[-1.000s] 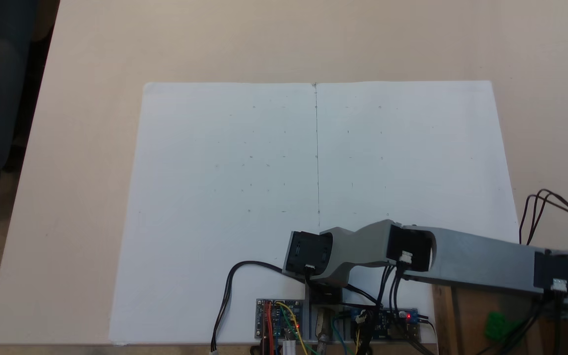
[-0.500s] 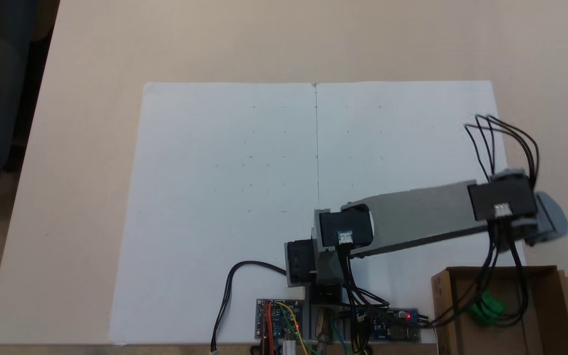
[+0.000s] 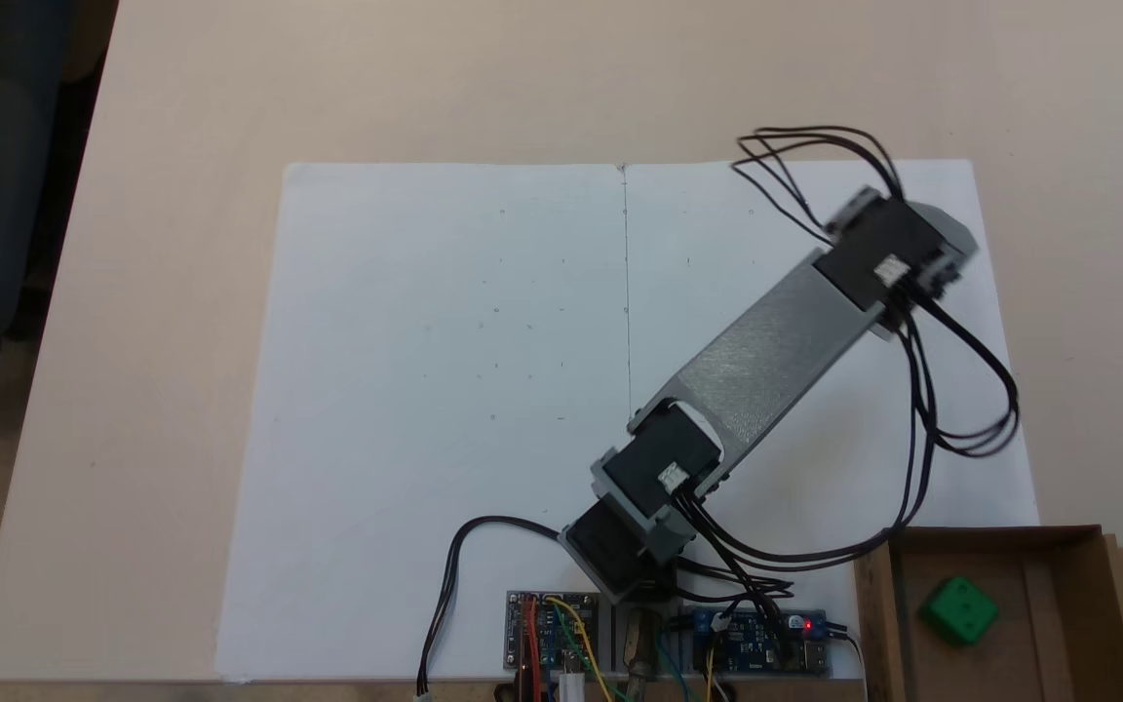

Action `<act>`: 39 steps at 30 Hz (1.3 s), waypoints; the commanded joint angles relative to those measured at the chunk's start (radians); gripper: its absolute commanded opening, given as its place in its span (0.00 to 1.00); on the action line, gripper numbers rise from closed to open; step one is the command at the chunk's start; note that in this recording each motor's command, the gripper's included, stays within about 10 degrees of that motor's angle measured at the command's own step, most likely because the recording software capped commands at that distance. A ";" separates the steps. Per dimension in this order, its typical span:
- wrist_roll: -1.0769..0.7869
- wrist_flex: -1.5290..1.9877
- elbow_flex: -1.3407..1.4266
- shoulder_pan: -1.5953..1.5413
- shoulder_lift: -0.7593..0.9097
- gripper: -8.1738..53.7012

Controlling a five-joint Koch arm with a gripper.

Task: Grasp a green dice and put it in the bin.

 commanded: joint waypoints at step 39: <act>0.066 -1.288 0.865 -0.586 0.575 0.87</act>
